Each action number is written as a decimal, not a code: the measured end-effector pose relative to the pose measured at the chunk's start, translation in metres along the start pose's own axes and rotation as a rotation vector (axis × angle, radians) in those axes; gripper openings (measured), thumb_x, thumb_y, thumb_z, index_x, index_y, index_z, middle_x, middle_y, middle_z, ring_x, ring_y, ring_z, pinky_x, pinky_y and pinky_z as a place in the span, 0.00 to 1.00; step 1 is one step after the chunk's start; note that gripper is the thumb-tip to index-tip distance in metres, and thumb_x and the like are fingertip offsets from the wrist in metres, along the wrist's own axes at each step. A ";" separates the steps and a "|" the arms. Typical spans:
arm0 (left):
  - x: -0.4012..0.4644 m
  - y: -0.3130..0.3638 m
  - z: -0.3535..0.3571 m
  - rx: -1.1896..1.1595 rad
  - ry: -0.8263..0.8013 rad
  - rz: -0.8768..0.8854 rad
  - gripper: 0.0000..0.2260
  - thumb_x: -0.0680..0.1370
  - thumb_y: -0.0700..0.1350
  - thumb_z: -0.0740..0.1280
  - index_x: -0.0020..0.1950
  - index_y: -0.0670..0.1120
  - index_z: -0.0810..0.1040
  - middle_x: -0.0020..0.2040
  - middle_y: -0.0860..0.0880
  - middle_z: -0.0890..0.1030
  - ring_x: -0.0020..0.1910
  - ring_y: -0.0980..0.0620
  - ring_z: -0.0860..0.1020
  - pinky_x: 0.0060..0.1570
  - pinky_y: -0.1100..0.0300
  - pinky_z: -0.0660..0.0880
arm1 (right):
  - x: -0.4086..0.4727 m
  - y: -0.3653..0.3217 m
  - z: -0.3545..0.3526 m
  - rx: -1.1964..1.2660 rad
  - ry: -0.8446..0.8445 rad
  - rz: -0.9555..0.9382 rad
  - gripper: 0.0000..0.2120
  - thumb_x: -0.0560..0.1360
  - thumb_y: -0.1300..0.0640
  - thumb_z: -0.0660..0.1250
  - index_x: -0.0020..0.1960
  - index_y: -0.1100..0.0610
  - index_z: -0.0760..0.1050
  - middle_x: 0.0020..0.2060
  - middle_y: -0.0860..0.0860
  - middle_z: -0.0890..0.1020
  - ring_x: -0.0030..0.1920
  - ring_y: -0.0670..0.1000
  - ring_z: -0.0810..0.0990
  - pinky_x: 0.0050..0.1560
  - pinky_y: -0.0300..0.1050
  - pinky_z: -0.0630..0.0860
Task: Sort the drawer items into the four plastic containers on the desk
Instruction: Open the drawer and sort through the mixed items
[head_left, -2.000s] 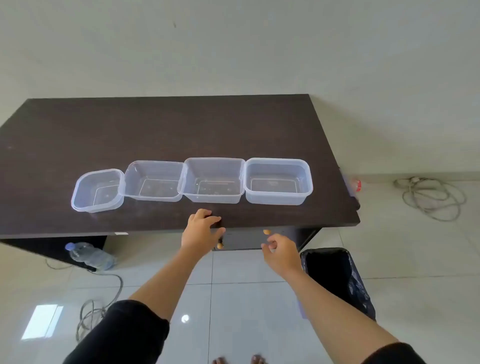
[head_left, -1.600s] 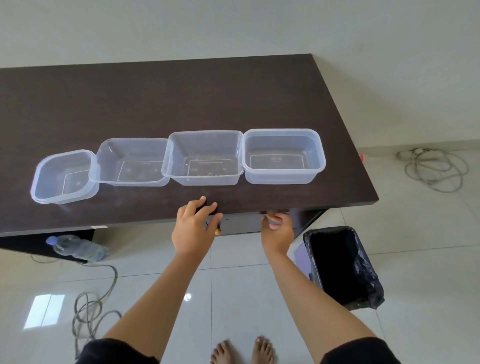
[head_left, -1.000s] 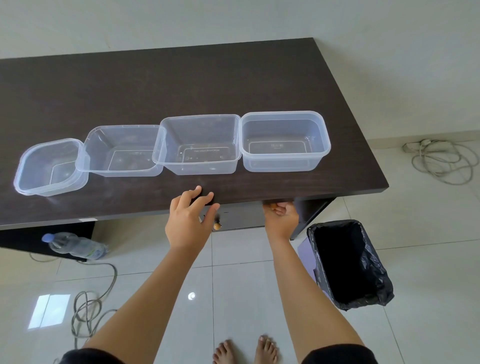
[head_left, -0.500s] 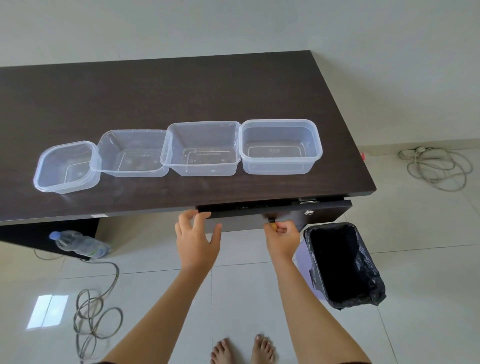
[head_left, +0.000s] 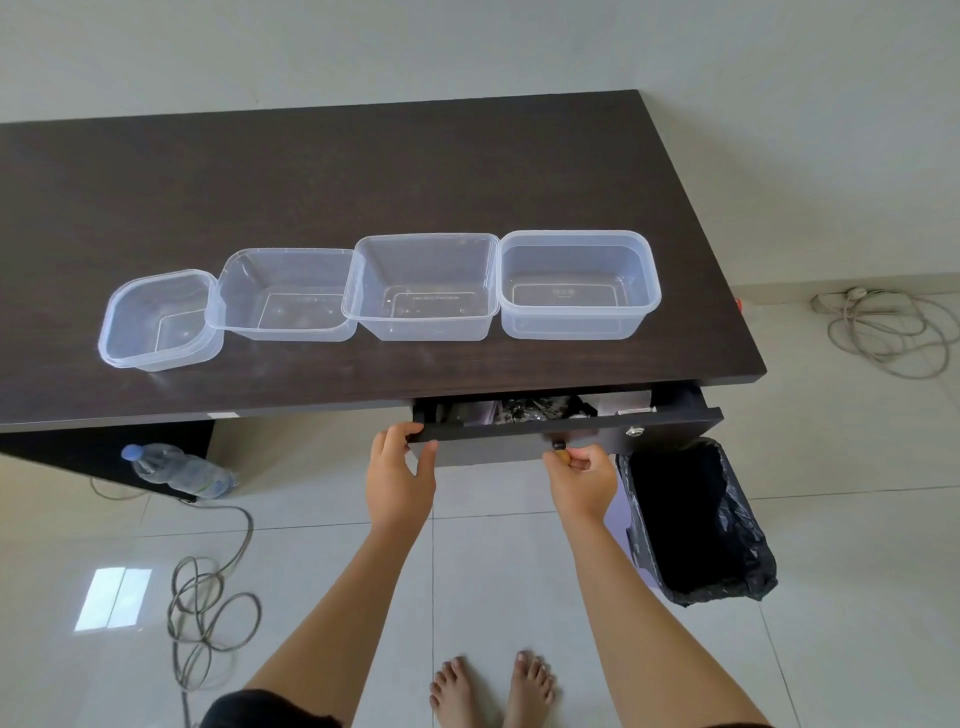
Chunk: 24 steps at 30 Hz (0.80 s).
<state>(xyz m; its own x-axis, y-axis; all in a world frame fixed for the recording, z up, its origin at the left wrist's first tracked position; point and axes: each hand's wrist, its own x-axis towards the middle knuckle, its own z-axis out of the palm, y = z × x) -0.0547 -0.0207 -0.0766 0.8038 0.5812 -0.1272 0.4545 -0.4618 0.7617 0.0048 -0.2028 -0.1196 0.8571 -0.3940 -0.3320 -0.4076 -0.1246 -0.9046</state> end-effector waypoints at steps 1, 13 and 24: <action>-0.007 -0.004 -0.002 0.012 -0.011 0.004 0.11 0.78 0.45 0.66 0.60 0.47 0.74 0.56 0.52 0.74 0.51 0.53 0.75 0.47 0.61 0.70 | -0.006 0.005 -0.006 -0.010 -0.004 0.004 0.07 0.66 0.67 0.72 0.39 0.62 0.74 0.31 0.50 0.77 0.32 0.47 0.74 0.30 0.26 0.69; -0.110 -0.035 -0.032 0.069 -0.156 0.011 0.06 0.75 0.39 0.70 0.51 0.44 0.77 0.47 0.51 0.74 0.44 0.53 0.77 0.44 0.62 0.70 | -0.091 0.040 -0.081 -0.074 -0.002 0.159 0.09 0.66 0.69 0.73 0.38 0.61 0.75 0.30 0.47 0.78 0.32 0.43 0.75 0.38 0.38 0.71; -0.142 -0.040 -0.047 0.141 -0.254 -0.007 0.06 0.76 0.40 0.70 0.51 0.43 0.76 0.48 0.51 0.74 0.45 0.53 0.74 0.45 0.63 0.69 | -0.124 0.046 -0.108 -0.089 0.007 0.284 0.08 0.66 0.68 0.74 0.41 0.62 0.77 0.32 0.50 0.79 0.33 0.48 0.77 0.42 0.41 0.71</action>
<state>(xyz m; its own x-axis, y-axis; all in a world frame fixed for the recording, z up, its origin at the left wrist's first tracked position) -0.2052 -0.0536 -0.0590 0.8630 0.4060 -0.3006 0.4945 -0.5572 0.6671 -0.1540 -0.2586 -0.0911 0.7028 -0.4304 -0.5664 -0.6572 -0.0881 -0.7485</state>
